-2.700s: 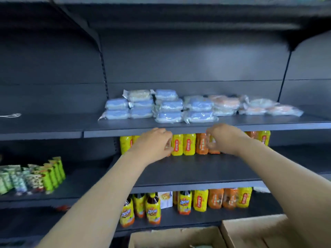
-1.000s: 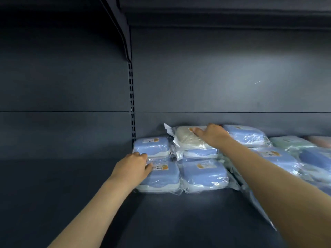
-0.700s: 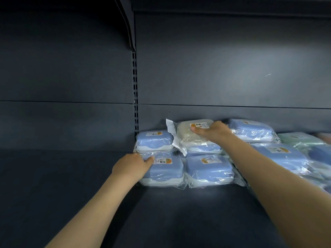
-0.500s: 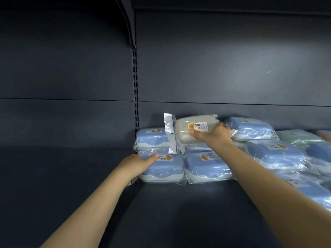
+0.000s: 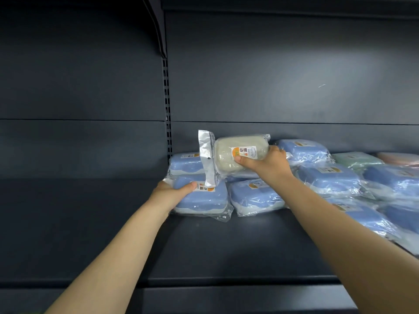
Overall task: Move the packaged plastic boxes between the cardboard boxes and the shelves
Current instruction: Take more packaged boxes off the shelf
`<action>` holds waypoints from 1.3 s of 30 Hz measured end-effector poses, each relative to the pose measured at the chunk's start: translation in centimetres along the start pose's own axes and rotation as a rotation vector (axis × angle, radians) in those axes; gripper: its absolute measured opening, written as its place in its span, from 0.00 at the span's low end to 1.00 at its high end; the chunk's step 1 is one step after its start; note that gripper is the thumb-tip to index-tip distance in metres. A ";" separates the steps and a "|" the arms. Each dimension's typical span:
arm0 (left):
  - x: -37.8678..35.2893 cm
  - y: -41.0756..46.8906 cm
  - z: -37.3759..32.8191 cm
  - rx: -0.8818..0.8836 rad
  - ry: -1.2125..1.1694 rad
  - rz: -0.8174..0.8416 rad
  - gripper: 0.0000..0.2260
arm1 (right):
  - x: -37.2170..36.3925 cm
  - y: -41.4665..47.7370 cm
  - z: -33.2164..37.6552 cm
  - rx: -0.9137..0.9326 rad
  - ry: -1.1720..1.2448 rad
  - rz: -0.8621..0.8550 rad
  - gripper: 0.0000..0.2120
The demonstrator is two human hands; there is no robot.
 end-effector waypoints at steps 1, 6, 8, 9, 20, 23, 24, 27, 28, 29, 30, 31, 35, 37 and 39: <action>0.2 -0.6 -0.2 0.000 -0.048 -0.002 0.36 | 0.3 -0.2 0.0 0.006 0.010 -0.021 0.42; 1.3 -2.4 0.3 -0.012 -0.208 -0.129 0.43 | 2.5 -2.1 0.8 -0.031 0.105 -0.083 0.43; 1.9 -3.6 0.2 -0.018 -0.269 -0.229 0.38 | 3.6 -3.2 1.4 -0.015 0.139 -0.094 0.43; 2.1 -4.2 0.1 -0.024 -0.279 -0.265 0.35 | 4.2 -3.6 1.5 0.000 0.139 -0.104 0.43; 0.3 -17.8 -2.6 -0.213 -0.240 -0.375 0.26 | 14.7 -12.9 1.7 0.078 0.408 -0.018 0.20; -2.2 -23.9 -2.8 -0.258 -0.227 -0.395 0.24 | 19.2 -16.6 0.3 0.096 0.420 0.011 0.24; -3.2 -26.4 -2.7 -0.268 -0.233 -0.411 0.22 | 20.7 -17.8 -0.6 0.083 0.420 0.015 0.25; -6.8 -32.3 -1.7 -0.260 -0.273 -0.430 0.20 | 24.4 -22.0 -3.7 0.039 0.447 0.094 0.23; -8.2 -34.2 -1.2 -0.242 -0.279 -0.419 0.22 | 25.4 -23.4 -5.1 0.016 0.458 0.125 0.23; -9.7 -35.6 -0.4 -0.223 -0.273 -0.400 0.23 | 26.5 -25.0 -6.4 -0.012 0.461 0.137 0.22; -11.1 -37.0 0.3 -0.205 -0.261 -0.376 0.23 | 27.3 -26.1 -8.0 -0.042 0.464 0.141 0.19; -12.6 -38.4 1.2 -0.179 -0.243 -0.349 0.23 | 28.3 -27.4 -9.4 -0.075 0.467 0.154 0.16; -17.3 -42.5 5.0 -0.075 -0.184 -0.307 0.23 | 30.7 -31.2 -14.8 -0.225 0.446 0.187 0.27; -19.4 -43.6 7.3 -0.015 -0.155 -0.277 0.23 | 31.4 -32.9 -17.7 -0.288 0.397 0.176 0.28; -21.4 -44.3 9.9 0.049 -0.126 -0.227 0.21 | 31.8 -34.8 -20.8 -0.373 0.335 0.165 0.32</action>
Point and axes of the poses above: each hand's wrist, its own y-axis towards the middle knuckle, its own x-axis out of the back of the hand, z = x × y, the point moved 4 cm from there along y, towards the middle knuckle, and after that the axes turned 15 degrees about y, right-handed, at the moved point
